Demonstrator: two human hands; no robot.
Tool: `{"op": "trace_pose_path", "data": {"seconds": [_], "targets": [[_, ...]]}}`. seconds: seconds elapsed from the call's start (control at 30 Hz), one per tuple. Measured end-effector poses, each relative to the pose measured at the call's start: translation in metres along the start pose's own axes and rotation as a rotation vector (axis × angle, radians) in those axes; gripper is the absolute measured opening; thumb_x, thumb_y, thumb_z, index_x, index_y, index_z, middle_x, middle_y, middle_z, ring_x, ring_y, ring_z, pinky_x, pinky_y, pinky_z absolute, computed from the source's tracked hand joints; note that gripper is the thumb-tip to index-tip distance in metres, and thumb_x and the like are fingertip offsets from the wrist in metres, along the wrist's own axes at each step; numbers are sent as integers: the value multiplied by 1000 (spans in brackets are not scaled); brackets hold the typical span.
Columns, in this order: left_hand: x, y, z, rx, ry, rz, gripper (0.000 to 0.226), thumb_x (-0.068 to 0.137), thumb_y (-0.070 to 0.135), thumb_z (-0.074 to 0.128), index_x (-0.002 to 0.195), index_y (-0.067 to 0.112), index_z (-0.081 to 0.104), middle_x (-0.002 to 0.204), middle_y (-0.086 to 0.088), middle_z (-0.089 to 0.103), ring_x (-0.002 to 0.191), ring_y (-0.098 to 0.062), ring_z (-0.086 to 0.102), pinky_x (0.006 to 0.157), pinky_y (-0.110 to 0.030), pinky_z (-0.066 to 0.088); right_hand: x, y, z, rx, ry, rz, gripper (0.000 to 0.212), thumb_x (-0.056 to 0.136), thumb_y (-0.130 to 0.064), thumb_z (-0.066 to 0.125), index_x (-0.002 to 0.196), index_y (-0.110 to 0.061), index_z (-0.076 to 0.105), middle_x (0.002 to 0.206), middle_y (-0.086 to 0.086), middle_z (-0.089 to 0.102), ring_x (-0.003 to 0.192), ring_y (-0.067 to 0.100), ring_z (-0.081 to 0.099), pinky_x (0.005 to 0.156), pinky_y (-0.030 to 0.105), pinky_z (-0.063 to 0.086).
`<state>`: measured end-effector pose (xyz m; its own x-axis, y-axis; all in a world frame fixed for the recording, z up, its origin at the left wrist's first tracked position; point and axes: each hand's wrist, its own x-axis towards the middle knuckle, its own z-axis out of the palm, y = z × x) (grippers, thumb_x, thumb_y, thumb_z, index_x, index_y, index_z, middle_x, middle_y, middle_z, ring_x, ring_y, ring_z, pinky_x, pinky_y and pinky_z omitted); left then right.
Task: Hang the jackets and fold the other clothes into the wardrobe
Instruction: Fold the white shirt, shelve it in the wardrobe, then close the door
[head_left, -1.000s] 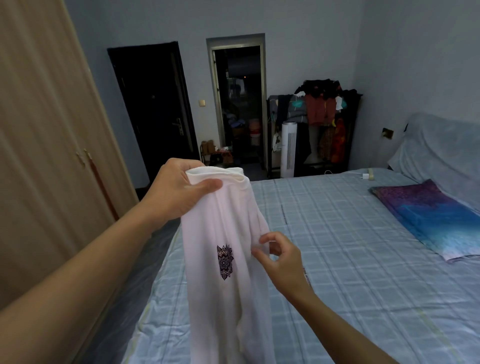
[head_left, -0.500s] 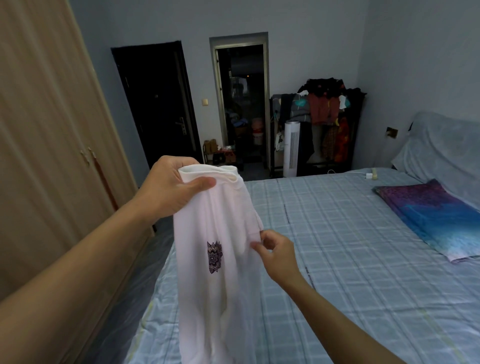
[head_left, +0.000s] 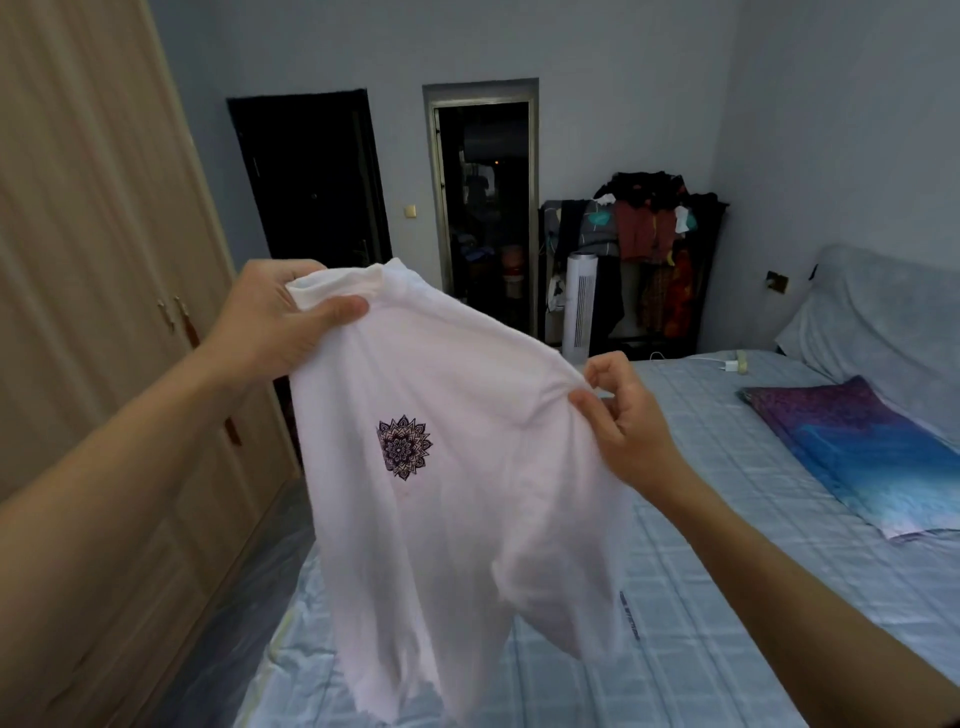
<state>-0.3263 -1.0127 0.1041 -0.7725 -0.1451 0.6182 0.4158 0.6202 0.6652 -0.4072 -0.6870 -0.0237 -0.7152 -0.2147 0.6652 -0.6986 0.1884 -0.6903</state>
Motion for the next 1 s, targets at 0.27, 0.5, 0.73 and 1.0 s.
{"op": "trace_pose_path", "data": {"seconds": [0.27,0.5,0.73,1.0], "targets": [[-6,6,21,54,-113,34,13,85,25,78,86,13,72,76,-2,68,64,-7,57,62,-29,43,-54,40,6,-91,-201,169,26,63,-30,90,76,-20,70,69,-6,66,60,2,56,57,23,44],[-5,35,48,239,-229,169,16,85,27,77,87,12,73,84,-11,71,77,-25,65,66,-39,48,-119,92,66,-10,-36,509,35,87,-28,75,63,-9,59,60,-2,54,55,8,47,53,32,38],[-16,-5,38,178,-153,21,11,85,26,77,82,18,71,77,1,68,67,-11,58,65,-31,44,-102,109,46,228,267,572,29,87,-13,73,59,-15,63,57,-9,49,55,5,39,51,25,32],[-27,-44,45,91,-45,-65,8,84,29,78,83,24,73,73,12,68,61,-2,58,58,-26,45,-68,102,-26,-138,70,314,33,88,-5,70,61,-21,59,56,-12,49,54,1,44,53,18,35]]}}
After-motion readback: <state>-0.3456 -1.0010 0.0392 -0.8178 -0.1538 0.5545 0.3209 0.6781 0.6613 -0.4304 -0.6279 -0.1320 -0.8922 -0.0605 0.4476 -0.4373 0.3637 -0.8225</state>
